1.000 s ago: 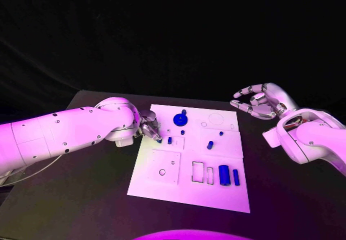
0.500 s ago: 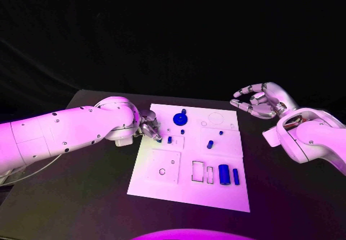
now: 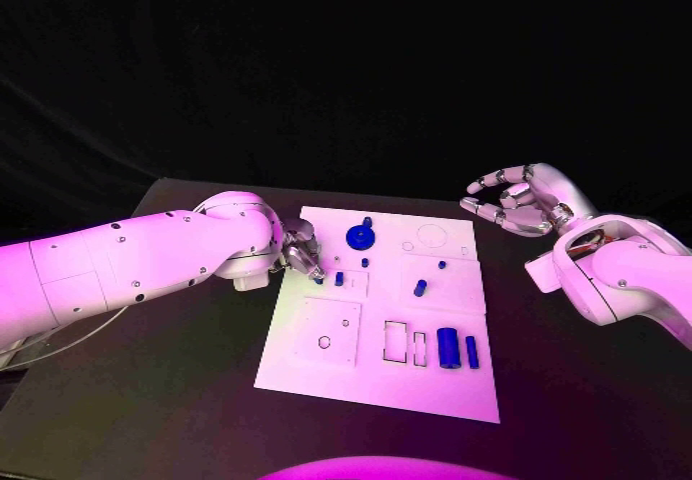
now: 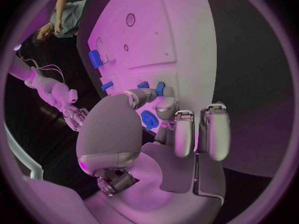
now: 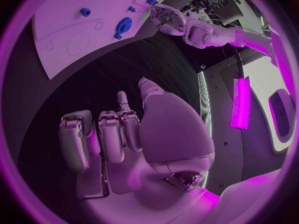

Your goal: Assemble the parts on the task board

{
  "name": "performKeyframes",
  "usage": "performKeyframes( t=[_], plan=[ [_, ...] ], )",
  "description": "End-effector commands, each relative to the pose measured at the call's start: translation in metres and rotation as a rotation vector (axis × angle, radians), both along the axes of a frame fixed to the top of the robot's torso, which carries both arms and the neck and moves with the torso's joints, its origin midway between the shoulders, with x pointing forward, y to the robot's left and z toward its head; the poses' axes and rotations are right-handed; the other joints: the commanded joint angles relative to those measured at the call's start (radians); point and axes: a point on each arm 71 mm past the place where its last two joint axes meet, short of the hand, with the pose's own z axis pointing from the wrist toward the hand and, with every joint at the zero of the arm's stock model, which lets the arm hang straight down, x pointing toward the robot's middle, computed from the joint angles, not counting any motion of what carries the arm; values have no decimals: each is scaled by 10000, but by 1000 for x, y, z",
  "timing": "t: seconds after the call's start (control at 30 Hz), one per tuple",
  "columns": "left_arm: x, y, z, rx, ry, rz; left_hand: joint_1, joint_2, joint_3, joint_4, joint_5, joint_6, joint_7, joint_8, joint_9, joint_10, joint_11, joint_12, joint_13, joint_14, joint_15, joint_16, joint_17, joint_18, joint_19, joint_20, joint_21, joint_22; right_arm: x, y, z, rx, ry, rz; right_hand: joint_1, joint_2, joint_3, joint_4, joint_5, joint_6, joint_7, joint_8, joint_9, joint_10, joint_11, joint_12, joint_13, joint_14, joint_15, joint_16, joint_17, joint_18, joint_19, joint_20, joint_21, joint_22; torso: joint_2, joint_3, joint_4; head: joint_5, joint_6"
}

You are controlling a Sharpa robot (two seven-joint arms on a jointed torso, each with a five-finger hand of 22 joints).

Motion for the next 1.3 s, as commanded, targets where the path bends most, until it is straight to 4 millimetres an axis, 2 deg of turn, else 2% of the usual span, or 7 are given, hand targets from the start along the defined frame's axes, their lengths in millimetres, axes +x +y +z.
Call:
performKeyframes(
  t=[0.03,0.5,0.73,0.77,0.87,1.0,1.3],
  plan=[
    [-3,-4,-6,71,407,-142,-175,1,1685,-1633,13,225,-190,74,55,111,-16,50,32,1039,-83,36,2635,-126,399,-71,68,1253,-1,1,0,-72,-92,135,-94,12,7,2,17,37,-28,62,-9,2,-52,-22,1484,962,-54,-60,2308,-143,1027,-54,54,2628,1,10,-5,-11,-10],
    [-3,-4,-8,138,529,-19,-731,-56,1202,-1294,-104,249,-378,222,321,236,-150,88,81,1039,-197,36,2635,-139,425,-144,92,1310,-1,1,0,-67,-104,131,-98,8,10,0,19,32,-28,66,-12,-15,-53,-37,1466,961,-56,-61,2304,-143,1027,-56,54,2628,-1,8,0,-46,-26],
    [-2,-1,-9,193,525,129,-1188,-146,662,-870,-173,322,-445,146,368,193,-204,44,41,1039,-250,36,2635,-139,425,-181,83,1309,-1,1,1,-61,-114,120,-101,6,8,1,17,29,-28,66,-13,-23,-52,-43,1458,960,-56,-62,2300,-143,1027,-56,54,2628,-4,7,0,-48,-19],
    [-1,0,-9,202,519,168,-1416,-172,352,-619,-192,382,-442,109,372,185,-203,44,41,1039,-253,36,2635,-138,423,-186,77,1304,-1,0,1,-60,-118,117,-101,6,8,1,17,29,-28,66,-13,-23,-52,-43,1458,960,-56,-62,2300,-143,1027,-56,54,2628,-3,5,-5,-45,-9],
    [-1,1,-9,204,496,235,-1548,-186,-61,-398,-196,434,-456,58,379,174,-207,48,47,1039,-260,36,2635,-138,423,-186,73,1304,-1,0,1,-57,-125,109,-105,4,7,2,15,27,-27,65,-13,-21,-52,-42,1460,957,-56,-66,2287,-143,1027,-56,54,2628,2,3,-8,-40,-1],
    [0,4,-8,183,444,323,-1851,-264,-935,86,-216,514,-417,-23,391,163,-183,60,64,1039,-242,36,2635,-138,427,-180,69,1308,-1,0,1,-53,-135,99,-113,-1,3,5,11,21,-26,63,-15,-34,-51,-52,1447,958,-57,-65,2292,-143,1027,-57,54,2628,0,0,-7,-44,8],
    [1,7,-7,62,304,527,-1913,-197,-2176,772,-205,580,-412,-129,441,177,-174,102,118,1039,-241,36,2635,-138,431,-175,61,1311,-1,0,1,-50,-144,89,-137,-12,-8,13,1,4,-23,59,-20,-45,-48,-62,1436,955,-56,-68,2282,-143,1027,-57,54,2628,3,-1,-4,-67,8]
  ],
)
